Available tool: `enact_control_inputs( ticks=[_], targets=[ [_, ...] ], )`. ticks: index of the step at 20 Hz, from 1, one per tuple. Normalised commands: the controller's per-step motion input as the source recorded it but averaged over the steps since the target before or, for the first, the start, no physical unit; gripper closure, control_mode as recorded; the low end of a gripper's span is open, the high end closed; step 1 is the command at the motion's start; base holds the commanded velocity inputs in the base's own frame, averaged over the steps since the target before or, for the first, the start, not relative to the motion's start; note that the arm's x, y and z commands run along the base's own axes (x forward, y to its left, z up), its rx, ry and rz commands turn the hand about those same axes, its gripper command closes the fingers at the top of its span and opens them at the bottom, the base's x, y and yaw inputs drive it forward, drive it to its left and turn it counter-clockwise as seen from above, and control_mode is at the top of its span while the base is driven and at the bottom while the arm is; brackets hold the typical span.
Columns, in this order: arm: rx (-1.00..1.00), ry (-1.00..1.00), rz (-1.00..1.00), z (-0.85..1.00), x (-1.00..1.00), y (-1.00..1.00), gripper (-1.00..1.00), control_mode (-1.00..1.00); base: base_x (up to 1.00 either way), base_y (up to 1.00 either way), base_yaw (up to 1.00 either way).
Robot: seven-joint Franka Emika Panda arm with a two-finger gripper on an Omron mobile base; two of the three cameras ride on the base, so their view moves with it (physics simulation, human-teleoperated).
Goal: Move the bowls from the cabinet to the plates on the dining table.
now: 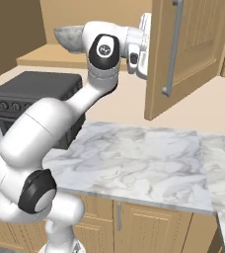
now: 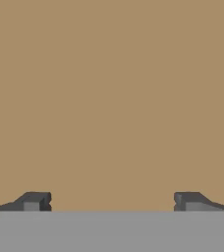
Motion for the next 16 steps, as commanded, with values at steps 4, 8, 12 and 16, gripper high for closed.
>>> enact_control_inputs(
  ticks=[4, 8, 12, 16],
  targets=[
    [0.02, -0.05, 0.01, 0.06, 0.01, -0.55, -1.0, -1.0, 0.0, 0.0, 0.0],
    [0.02, -0.06, 0.0, 0.07, 0.0, -0.59, -1.0, -1.0, 0.0, 0.0, 0.0],
    [0.03, -0.05, 0.0, 0.02, 0.03, -0.58, -1.0, -1.0, 0.0, 0.0, 0.0],
    [0.04, -0.04, 0.0, 0.0, 0.05, -0.58, -1.0, -1.0, 0.0, 0.0, 0.0]
  ],
)
